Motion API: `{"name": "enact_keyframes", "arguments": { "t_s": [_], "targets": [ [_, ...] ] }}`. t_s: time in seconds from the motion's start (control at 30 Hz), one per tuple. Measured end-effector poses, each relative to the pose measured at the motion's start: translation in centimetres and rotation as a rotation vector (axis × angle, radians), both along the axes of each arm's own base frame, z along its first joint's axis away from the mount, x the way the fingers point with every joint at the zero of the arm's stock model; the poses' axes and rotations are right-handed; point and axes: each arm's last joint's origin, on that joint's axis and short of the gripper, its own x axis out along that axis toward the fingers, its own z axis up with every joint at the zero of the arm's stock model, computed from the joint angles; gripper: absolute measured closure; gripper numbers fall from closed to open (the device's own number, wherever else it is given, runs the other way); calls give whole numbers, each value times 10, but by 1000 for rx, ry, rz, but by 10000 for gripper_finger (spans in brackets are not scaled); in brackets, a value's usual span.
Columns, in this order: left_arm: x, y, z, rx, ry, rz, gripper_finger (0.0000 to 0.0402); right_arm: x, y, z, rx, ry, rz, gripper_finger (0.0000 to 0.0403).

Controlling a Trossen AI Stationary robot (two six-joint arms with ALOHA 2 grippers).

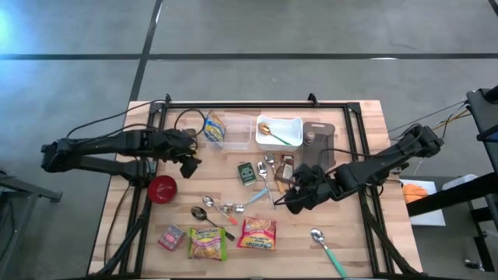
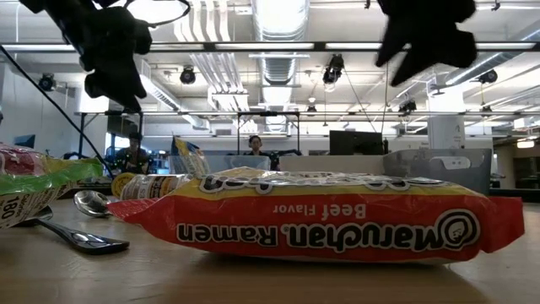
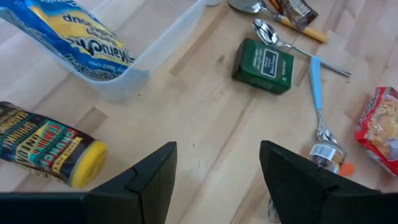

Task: Pick & Place Food Item
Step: Put the light green spoon into the white bin

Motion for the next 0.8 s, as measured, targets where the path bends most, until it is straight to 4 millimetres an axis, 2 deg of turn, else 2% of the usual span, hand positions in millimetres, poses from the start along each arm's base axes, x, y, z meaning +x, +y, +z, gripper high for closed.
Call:
{"name": "enact_keyframes", "arguments": {
  "t_s": [0.13,0.3,0.57,0.8],
  "targets": [
    [0,-1,0,1,-3,-9,167,-5,11,-13,158,154,25,204],
    [1,-1,0,1,-4,-9,167,-18,27,-21,245,285,18,204],
    [1,-2,0,2,-4,-8,167,-45,67,-24,319,339,-24,204],
    [4,-1,3,13,-42,-16,167,-68,104,-39,363,411,-108,204]
  ]
}}
